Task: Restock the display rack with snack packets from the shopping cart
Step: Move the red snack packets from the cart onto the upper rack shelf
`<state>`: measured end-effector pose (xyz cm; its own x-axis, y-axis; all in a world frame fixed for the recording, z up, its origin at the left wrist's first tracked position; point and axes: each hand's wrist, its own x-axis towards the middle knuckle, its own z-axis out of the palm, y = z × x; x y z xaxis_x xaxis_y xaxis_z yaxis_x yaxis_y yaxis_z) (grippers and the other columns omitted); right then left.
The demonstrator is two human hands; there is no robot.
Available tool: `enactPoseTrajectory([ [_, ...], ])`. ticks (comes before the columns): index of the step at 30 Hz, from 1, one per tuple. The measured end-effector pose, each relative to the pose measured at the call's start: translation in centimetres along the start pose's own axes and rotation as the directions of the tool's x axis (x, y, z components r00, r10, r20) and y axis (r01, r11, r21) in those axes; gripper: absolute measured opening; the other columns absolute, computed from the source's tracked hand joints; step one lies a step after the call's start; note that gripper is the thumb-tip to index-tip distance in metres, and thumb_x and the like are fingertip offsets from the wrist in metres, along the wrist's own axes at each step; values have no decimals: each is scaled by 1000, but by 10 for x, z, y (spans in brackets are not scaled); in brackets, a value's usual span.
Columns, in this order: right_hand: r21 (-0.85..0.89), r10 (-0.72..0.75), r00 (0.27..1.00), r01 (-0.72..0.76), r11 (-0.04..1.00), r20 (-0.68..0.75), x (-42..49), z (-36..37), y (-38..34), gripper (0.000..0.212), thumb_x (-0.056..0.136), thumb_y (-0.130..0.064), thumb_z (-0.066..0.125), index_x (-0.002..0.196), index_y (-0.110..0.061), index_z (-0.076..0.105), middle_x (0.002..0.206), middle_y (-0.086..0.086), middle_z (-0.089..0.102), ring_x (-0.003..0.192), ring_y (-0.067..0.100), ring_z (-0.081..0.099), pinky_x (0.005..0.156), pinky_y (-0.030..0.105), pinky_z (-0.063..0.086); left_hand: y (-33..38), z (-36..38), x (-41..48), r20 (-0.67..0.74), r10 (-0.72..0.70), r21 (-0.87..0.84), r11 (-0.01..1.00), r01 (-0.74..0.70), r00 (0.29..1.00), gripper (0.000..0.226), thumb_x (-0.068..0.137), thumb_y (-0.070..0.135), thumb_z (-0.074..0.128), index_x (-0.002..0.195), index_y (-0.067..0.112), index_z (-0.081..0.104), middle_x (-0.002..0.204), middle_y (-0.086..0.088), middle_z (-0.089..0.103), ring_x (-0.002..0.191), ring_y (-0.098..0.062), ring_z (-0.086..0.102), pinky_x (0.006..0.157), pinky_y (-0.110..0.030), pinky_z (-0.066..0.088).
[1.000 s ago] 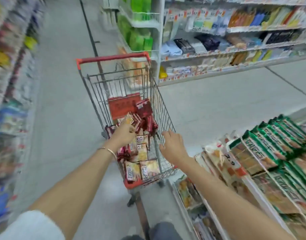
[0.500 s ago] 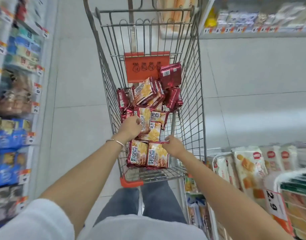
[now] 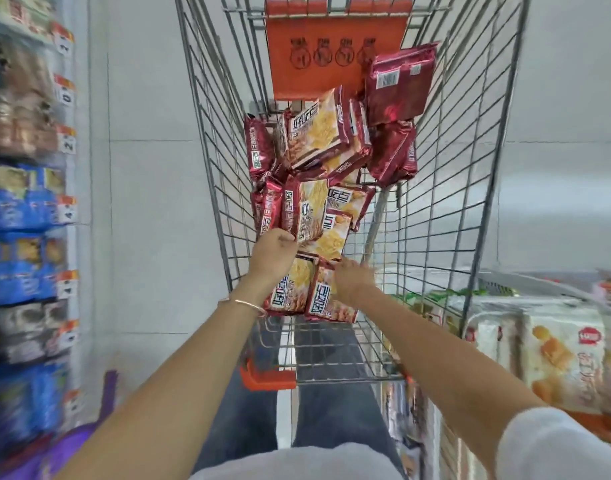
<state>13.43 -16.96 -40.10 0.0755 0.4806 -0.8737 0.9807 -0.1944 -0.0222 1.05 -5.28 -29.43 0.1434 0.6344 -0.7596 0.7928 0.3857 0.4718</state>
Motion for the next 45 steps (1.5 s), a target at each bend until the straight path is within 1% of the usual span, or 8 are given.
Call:
enactPoseTrajectory([
  [4,-26,-100,993,98,995,-66,-7,-24,9,19,94,-29,62,101,-12,63,100,2,61,93,21,60,93,38,52,-2,-2,-17,106,-7,9,1000,6,994,28,96,15,56,123,13,58,118,-3,62,104,-17,57,87,-29,45],
  [11,613,-21,993,86,785,-113,-64,-90,89,60,83,-49,74,56,-16,33,54,-1,32,50,14,33,52,29,21,13,-11,-39,57,108,-165,981,-97,993,49,96,31,64,139,14,47,132,1,53,120,-14,51,100,-30,43],
  [16,968,-225,973,102,230,-49,-89,-119,93,57,69,-58,83,86,-10,57,83,11,56,79,23,49,81,40,47,17,-27,-50,262,-32,-465,872,155,965,104,67,63,83,151,31,30,143,-5,57,122,-24,62,106,-51,46],
  [20,991,-145,983,121,51,-113,-80,-159,67,34,98,-41,57,109,-11,66,111,4,69,95,20,63,87,32,53,21,-52,-58,147,-46,-625,770,128,988,36,92,35,66,123,18,57,99,-5,78,85,-21,76,76,-38,59],
  [27,75,-297,846,365,928,-442,-14,-195,-6,90,79,15,58,156,-19,25,166,5,13,141,30,36,114,48,35,-4,-98,-81,-5,-55,-710,703,35,998,20,97,28,62,114,18,63,101,-4,78,90,-23,76,79,-36,59],
  [30,-370,-434,810,292,882,-395,-1,-185,-14,63,87,-2,63,146,-14,43,145,13,45,132,34,39,113,47,31,-16,-106,-90,-19,-63,-765,643,26,998,15,97,22,61,111,19,64,95,0,79,82,-18,76,66,-27,59],
  [36,85,-349,818,431,898,-457,-38,-180,30,52,85,-39,75,127,-12,64,114,6,56,112,28,53,94,36,40,-32,-111,-108,-72,-102,-836,549,-5,992,28,97,22,59,122,11,65,104,-6,77,89,-24,76,77,-35,58],
  [45,939,25,941,340,-53,-339,-155,-210,94,35,96,-39,58,108,-8,68,98,10,75,90,29,70,79,38,58,-4,-112,-127,-213,13,-656,739,-152,977,36,98,48,53,121,22,63,109,-1,75,93,-17,74,79,-29,55],
])
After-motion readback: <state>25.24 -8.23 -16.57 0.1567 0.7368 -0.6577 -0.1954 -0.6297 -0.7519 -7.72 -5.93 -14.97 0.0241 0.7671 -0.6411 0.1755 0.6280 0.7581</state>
